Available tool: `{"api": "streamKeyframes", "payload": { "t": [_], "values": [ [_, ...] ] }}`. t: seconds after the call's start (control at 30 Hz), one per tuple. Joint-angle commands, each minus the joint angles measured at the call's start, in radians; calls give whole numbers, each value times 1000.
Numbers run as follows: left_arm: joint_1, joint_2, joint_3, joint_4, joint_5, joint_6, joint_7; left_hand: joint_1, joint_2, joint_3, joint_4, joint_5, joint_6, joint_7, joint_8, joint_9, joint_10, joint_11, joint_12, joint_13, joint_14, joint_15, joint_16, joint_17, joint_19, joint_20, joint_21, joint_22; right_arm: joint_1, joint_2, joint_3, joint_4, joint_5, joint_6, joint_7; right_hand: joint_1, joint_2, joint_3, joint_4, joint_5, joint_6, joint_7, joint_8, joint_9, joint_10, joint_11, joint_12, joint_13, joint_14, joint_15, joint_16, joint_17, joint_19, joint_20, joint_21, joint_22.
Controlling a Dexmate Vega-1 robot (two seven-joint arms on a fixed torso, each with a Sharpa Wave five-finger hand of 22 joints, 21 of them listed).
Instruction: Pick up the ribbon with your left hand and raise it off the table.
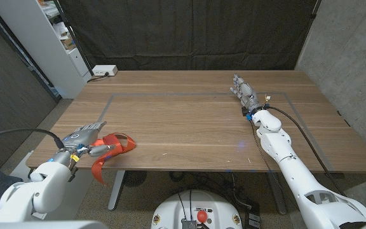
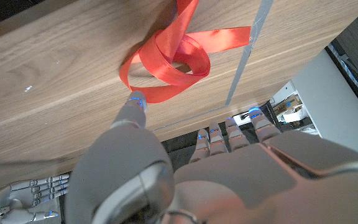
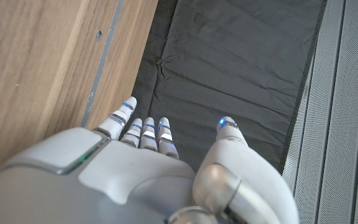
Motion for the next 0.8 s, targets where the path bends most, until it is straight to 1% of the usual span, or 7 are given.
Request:
{"api": "streamKeyframes", "payload": {
  "t": [0.03, 0.3, 0.47, 0.63, 0.8],
  "values": [
    [-11, 21, 27, -7, 15, 61, -59, 15, -4, 0, 6, 3, -2, 8, 3, 4, -4, 4, 2, 4, 6, 10, 6, 6, 10, 3, 1, 6, 11, 0, -1, 11, -2, -3, 6, -4, 7, 4, -6, 10, 13, 0, 5, 3, 7, -4, 4, 2, 11, 4, 5, 2, 2, 7, 10, 5],
    [-40, 45, 52, 19, 12, 87, -79, 18, -5, -1, 7, 3, -2, 6, 3, 4, -5, 1, 3, 5, 5, 11, 6, 6, 18, 4, 3, 7, 9, 0, 3, 14, 0, -6, 6, -4, 7, 4, -6, 10, 13, 0, 4, 3, 7, -3, 4, 2, 10, 4, 5, 2, 2, 8, 10, 5],
    [-63, 66, 65, 43, 1, 102, -91, 23, -5, -1, 9, 3, 13, 10, 10, 4, 0, -1, 6, 6, 8, 12, 7, 6, 27, 5, 5, 8, 9, 0, 8, 19, 1, -2, 7, -5, 8, 4, -7, 10, 12, 0, 4, 3, 6, -3, 4, 2, 11, 4, 5, 2, 2, 8, 10, 5],
    [-89, 92, 100, 62, 16, 131, -109, 26, -4, 0, 10, 2, 15, 10, 11, 5, 3, -4, 8, 7, 10, 12, 8, 6, 31, 5, 6, 9, 10, 1, 11, 28, 3, 2, 7, -5, 8, 4, -7, 10, 13, -2, 4, 3, 6, -4, 4, 2, 12, 4, 5, 2, 1, 8, 10, 5],
    [-97, 105, 109, 68, 0, 146, -108, 30, -3, 1, 10, 0, 20, 11, 13, 5, 5, -7, 10, 8, 12, 12, 9, 7, 36, 5, 7, 9, 10, 1, 14, 33, 3, 2, 7, -5, 8, 4, -7, 10, 13, -1, 4, 3, 6, -4, 4, 2, 11, 5, 5, 2, 1, 9, 10, 5]
  ]
}}
